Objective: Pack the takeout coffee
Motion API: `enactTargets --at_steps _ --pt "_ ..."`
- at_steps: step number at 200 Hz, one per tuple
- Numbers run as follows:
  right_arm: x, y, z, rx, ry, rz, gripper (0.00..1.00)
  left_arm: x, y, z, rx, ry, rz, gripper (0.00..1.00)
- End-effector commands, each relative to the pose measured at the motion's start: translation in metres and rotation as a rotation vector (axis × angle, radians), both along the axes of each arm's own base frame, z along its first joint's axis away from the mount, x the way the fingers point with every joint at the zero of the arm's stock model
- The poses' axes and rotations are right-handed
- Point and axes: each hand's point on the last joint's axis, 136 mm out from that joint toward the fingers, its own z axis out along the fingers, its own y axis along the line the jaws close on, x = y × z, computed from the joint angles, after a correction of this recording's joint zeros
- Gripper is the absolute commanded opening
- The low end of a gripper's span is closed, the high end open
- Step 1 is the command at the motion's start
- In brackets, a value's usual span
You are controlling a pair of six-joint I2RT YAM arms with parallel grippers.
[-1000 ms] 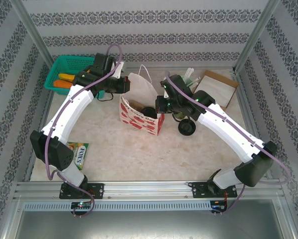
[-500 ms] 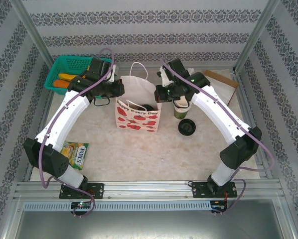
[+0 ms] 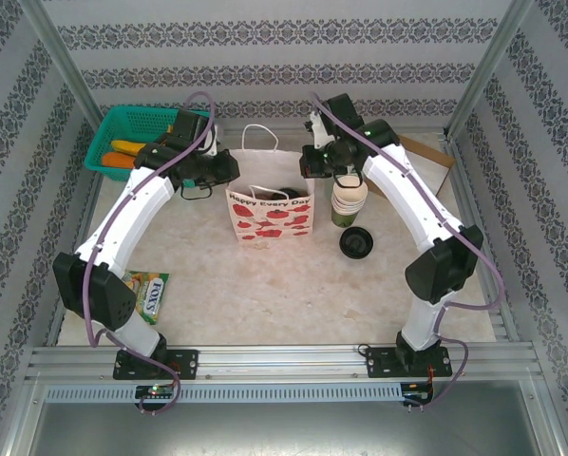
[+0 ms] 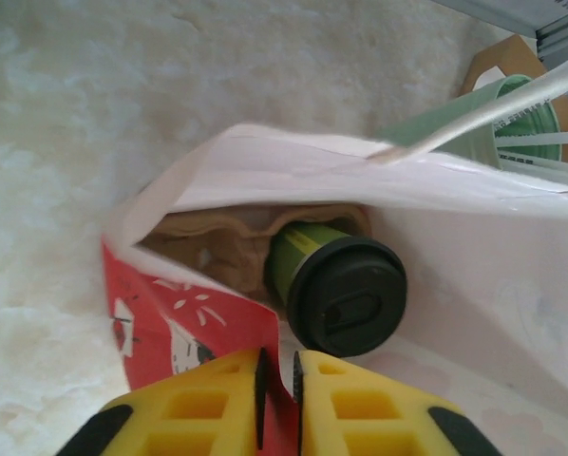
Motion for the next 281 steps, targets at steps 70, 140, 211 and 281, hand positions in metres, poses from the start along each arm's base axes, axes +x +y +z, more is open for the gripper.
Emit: enactTargets --at_steps 70,140,211,281 --pt "0.016 0.002 0.001 0.029 -0.033 -0.004 0.1 0.022 0.002 0.015 -0.046 -0.073 -0.013 0.09" --pt "0.039 -0.019 -0.008 -0.019 -0.034 -0.12 0.08 0.05 0.012 0.008 0.014 -0.082 0.007 0.04" --pt "0.039 -0.052 0.02 -0.024 -0.153 -0.163 0.48 0.032 0.026 0.038 -0.024 -0.151 0.05 0.61" --pt "0.047 -0.158 0.012 -0.026 -0.307 -0.51 0.62 0.006 0.064 0.09 -0.096 -0.497 0.253 1.0"
